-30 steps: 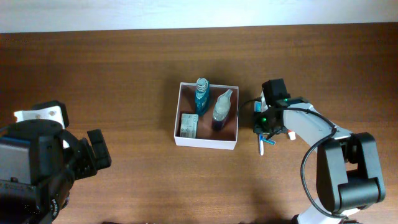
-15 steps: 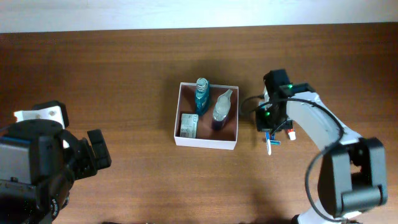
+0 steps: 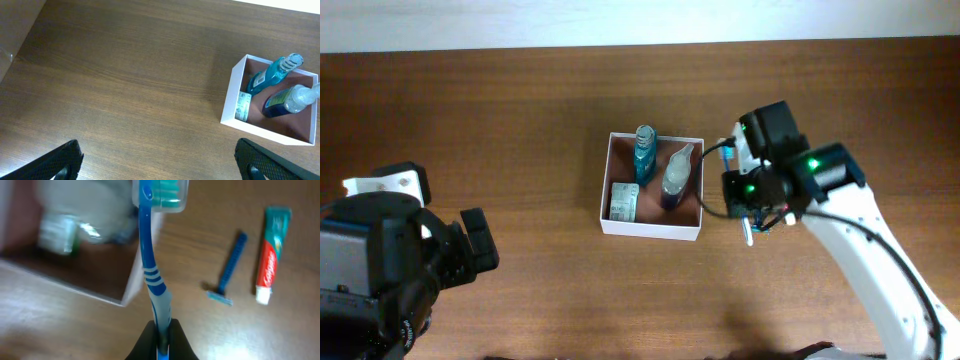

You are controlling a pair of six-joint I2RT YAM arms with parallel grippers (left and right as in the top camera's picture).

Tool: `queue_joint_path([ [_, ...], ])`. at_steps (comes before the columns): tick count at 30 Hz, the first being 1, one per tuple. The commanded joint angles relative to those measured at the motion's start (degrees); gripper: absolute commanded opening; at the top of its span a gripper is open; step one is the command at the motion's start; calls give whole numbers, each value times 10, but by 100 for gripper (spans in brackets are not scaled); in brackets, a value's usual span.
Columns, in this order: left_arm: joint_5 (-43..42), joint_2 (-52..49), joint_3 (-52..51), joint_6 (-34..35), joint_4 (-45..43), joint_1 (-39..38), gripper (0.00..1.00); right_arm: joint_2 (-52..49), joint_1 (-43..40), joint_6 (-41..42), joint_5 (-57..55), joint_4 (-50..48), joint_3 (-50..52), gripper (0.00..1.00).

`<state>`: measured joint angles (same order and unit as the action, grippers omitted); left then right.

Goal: Pack container
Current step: 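Carry the toothbrush with the right gripper and drop it in the box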

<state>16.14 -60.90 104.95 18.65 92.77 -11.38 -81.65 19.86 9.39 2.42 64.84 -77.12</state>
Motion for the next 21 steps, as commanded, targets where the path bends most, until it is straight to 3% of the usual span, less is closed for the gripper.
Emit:
queue_joint_path([
  [1,8,1,6,-5,-1,3,99,43,64,-36,-8,-16,-9,4],
  [3,8,1,6,-5,-1,3,99,47,103,-43,-21,-17,-9,4],
  [8,8,1,6,-5,-1,3,100,12,197,-211,-21,-38,-9,4],
  [16,8,1,6,-5,-1,3,99,-111,213,-349,-30,-133,-9,4],
  [20,8,1,6,-5,-1,3,99,-153,213,-362,-98,-176,-9,4],
  [21,8,1,6,-5,-1,3,99,-153,213,-362,-108,-181,-9,23],
])
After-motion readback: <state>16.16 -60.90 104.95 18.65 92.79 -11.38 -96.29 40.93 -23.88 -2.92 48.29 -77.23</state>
